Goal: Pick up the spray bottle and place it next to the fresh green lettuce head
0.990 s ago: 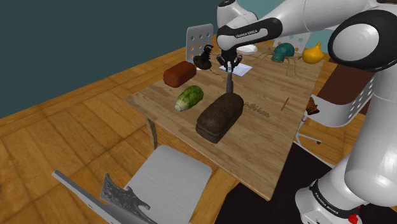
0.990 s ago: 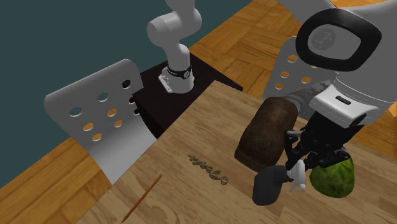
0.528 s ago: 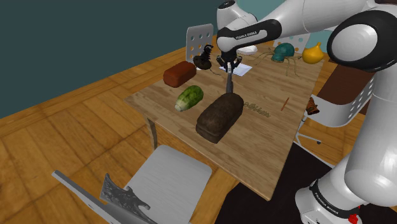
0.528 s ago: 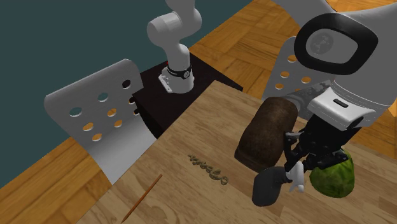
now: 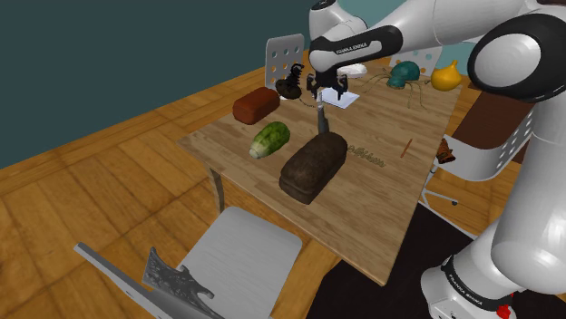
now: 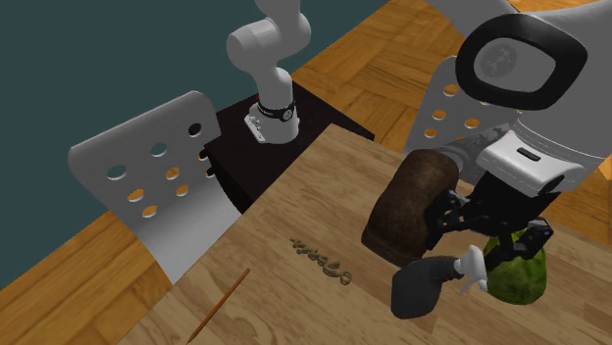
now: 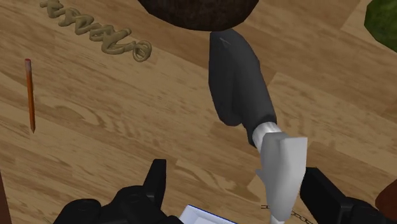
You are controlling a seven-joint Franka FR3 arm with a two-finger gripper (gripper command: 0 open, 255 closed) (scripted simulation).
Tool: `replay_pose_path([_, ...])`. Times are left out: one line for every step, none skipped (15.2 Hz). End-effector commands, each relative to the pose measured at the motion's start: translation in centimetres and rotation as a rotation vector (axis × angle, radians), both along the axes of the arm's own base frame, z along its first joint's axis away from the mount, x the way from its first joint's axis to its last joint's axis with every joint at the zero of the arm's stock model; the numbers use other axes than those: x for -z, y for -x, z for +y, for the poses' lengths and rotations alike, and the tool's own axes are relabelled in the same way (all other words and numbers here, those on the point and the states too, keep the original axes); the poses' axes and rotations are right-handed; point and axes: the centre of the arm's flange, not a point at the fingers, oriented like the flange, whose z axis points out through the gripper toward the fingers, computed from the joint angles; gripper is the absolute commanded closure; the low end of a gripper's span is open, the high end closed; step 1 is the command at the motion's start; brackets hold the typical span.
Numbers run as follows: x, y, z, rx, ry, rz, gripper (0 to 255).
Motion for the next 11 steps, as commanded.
replay_pose_path([-1.9,0.1,0.8,0.000,0.000,0.000,0])
replay_pose_path([-3.1,0.1,1.2,0.000,0.000,0.000,0])
replay_pose_path([-4.1,0.2,1.6,0.000,0.000,0.000,0])
replay_pose_path([-4.1,0.2,1.6,0.000,0.000,0.000,0])
replay_pose_path([-4.1,0.2,1.6,0.000,0.000,0.000,0])
replay_pose_path([-4.1,0.2,1.6,0.000,0.000,0.000,0])
replay_pose_path([-4.1,0.2,1.6,0.000,0.000,0.000,0])
replay_pose_path([-4.1,0.2,1.6,0.000,0.000,0.000,0])
replay_pose_path([-4.1,0.2,1.6,0.000,0.000,0.000,0])
replay_pose_path([-4.1,0.2,1.6,0.000,0.000,0.000,0])
replay_pose_path([-4.1,0.2,1.6,0.000,0.000,0.000,0])
